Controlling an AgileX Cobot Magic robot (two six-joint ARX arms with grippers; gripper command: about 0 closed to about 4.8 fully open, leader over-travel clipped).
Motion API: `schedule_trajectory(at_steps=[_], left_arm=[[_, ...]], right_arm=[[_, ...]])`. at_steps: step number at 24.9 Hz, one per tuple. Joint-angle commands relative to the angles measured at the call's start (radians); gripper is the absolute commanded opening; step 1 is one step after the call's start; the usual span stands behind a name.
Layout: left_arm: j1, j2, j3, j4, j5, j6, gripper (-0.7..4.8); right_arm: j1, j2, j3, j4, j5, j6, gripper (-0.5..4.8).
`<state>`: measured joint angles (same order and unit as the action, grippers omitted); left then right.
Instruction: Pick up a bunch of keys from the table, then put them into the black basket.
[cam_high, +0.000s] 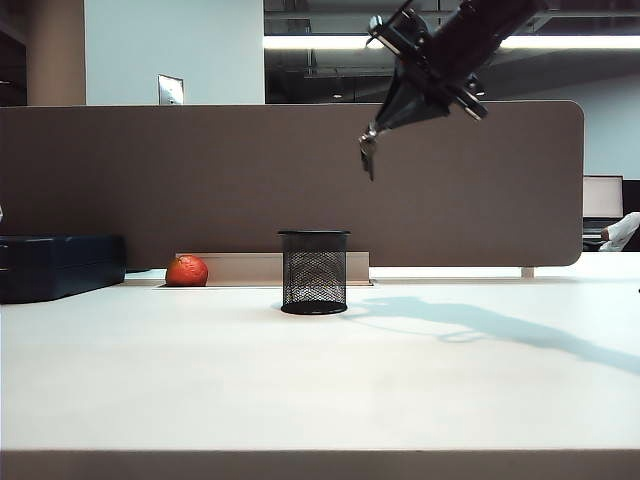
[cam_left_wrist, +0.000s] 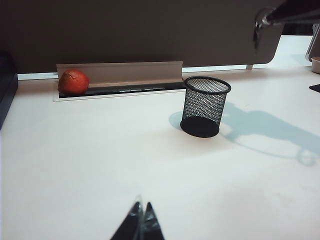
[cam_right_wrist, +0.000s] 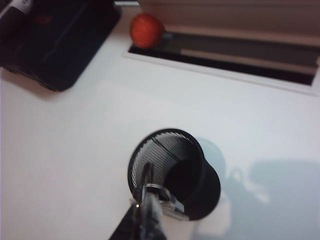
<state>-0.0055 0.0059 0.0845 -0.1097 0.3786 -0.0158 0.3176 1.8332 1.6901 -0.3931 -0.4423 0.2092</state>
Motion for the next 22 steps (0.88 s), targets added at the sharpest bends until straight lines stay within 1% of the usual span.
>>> schedule_trajectory(at_steps=[1,11,15,22], left_arm=[[0.0,0.001,0.003,0.009,0.003,0.001,-0.06],[0.0,0.001,0.003,0.009,0.003,0.001,-0.06],[0.0,0.001,0.003,0.009,0.003,0.001,-0.06],[0.0,0.001,0.003,0.009,0.003,0.001,-0.06]], right_arm=[[0.023,-0.004,0.005,0.056,-0.002,0.012,-0.09],[0.071,0.036,0.005,0.177,0.022,0.029,-0.09],[0.079,0.076,0.005,0.185,0.021,0.054,-0.09],[0.085,0.158,0.005,0.218,0.025,0.054,-0.09]])
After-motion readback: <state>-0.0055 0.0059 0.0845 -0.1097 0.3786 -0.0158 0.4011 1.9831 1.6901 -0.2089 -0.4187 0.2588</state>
